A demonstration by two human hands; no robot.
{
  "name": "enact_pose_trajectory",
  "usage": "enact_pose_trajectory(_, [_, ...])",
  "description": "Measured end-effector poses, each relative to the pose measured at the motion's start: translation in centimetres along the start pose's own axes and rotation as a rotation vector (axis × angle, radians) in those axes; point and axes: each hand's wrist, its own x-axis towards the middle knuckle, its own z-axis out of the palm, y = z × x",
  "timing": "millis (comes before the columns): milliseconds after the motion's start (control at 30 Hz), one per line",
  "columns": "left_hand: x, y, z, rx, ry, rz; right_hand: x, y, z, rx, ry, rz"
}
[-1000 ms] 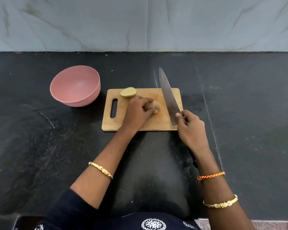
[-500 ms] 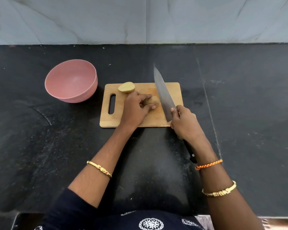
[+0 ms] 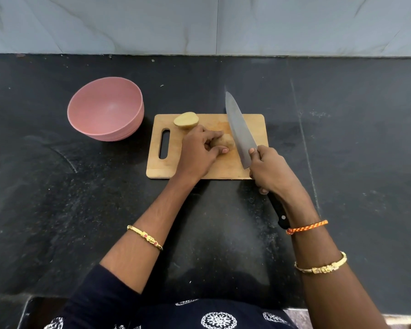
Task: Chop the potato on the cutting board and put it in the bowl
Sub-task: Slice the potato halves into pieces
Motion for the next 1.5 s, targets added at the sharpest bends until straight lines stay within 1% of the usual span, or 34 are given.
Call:
enact_pose_trajectory(167, [-0.2, -0.1, 0.3, 0.007, 0.033, 0.006, -0.4, -0.8, 0.7, -0.072, 0.065, -0.014])
enact_pose_trajectory(333, [-0.4, -0.1, 0.6, 0.013, 0.068, 0.003, -2.1, -0.8, 2.6, -0.105, 0.092, 0.035])
enact_pose_trajectory(533, [-0.4, -0.1, 0.3, 0.01, 0.041, -0.004, -4.7, 0.5, 2.6, -0.177, 0.055, 0.083])
enact_pose_trajectory(600, [-0.4, 0.1, 0.2, 0.001, 0.016, -0.009, -5.4, 0.9, 1.7, -0.16, 0.07, 0.065])
enact_pose_trajectory(733, [-0.1, 0.1, -0.1, -0.028, -0.008, -0.047, -4.9, -0.3, -0.5, -0.074, 0.168, -0.024])
enact_pose_trajectory(1000, [0.4, 0.0, -0.4, -0.023, -0.047, -0.057, -1.4, -1.3, 0.1, -0.068, 0.053, -0.004])
enact_pose_trajectory(1200, [0.4, -0.2, -0.2, -0.022, -0.039, -0.059, -1.1, -1.5, 0.0, -0.079, 0.036, 0.002])
enact_pose_trajectory(1367, [0.2, 0.0, -0.1, -0.007, -0.001, -0.026, -1.4, -1.5, 0.6, -0.077, 0.077, -0.011])
enact_pose_trajectory(1500, [-0.2, 0.0, 0.1, 0.015, 0.025, -0.004, -2.1, -1.4, 1.2, -0.074, 0.032, 0.013])
